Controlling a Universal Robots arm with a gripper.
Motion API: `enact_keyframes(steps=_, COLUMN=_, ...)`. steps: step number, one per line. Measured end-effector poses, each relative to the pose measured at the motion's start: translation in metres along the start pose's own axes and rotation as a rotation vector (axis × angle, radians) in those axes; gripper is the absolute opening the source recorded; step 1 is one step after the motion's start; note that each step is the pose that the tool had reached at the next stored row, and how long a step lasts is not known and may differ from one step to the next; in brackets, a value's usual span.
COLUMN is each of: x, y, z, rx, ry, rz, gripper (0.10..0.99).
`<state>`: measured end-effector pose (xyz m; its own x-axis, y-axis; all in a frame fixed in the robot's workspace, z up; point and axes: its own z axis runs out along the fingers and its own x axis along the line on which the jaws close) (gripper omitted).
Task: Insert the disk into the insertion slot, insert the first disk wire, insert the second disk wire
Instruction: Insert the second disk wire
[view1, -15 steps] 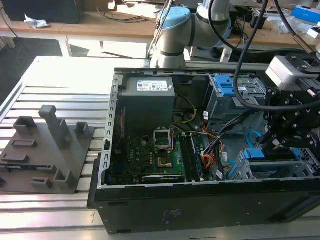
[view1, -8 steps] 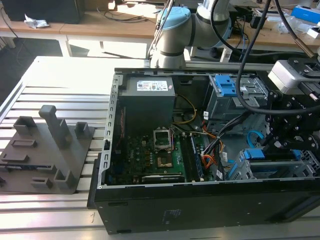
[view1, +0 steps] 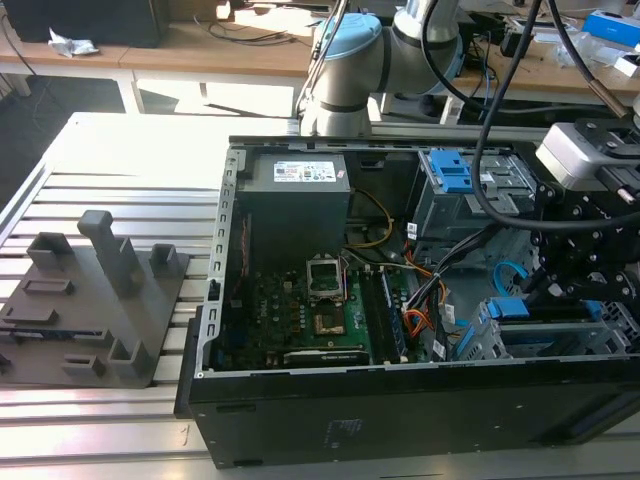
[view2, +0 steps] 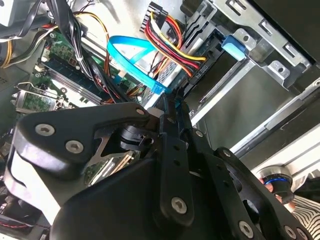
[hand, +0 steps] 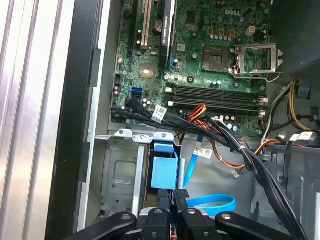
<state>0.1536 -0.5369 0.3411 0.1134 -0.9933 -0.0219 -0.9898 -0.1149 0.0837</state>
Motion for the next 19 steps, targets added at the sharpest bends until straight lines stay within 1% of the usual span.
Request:
enact_keyframes(steps=3, x=0.0003, y=-0.0022, z=-0.0001, rx=0.000, ry=0.0007, rz=0.000, gripper=0.161)
enact_keyframes(steps=5, x=0.0006, y=-0.0052, z=-0.0004, rx=-0.001, ry=0.0008, rz=0.000, gripper=0.161)
enact_keyframes(steps=9, x=0.0009, y=-0.0073, z=-0.0005, rx=-0.002, ry=0.0006, rz=0.000, gripper=0.161)
enact_keyframes(steps=10, x=0.0010, y=-0.0083, z=0.0003, rx=-0.002, ry=-0.0012, rz=0.000, gripper=0.161)
enact_keyframes(steps=12, x=0.0011, y=-0.0095, z=-0.0008, rx=-0.003, ry=0.0009, rz=0.000, gripper=0.161)
enact_keyframes(steps=17, x=0.0014, y=-0.0099, z=-0.0005, rx=-0.003, ry=0.0006, rz=0.000, gripper=0.161)
enact_keyframes(steps=19, x=0.0021, y=-0.0099, z=0.0001, rx=-0.002, ry=0.0000, rz=0.010, gripper=0.161)
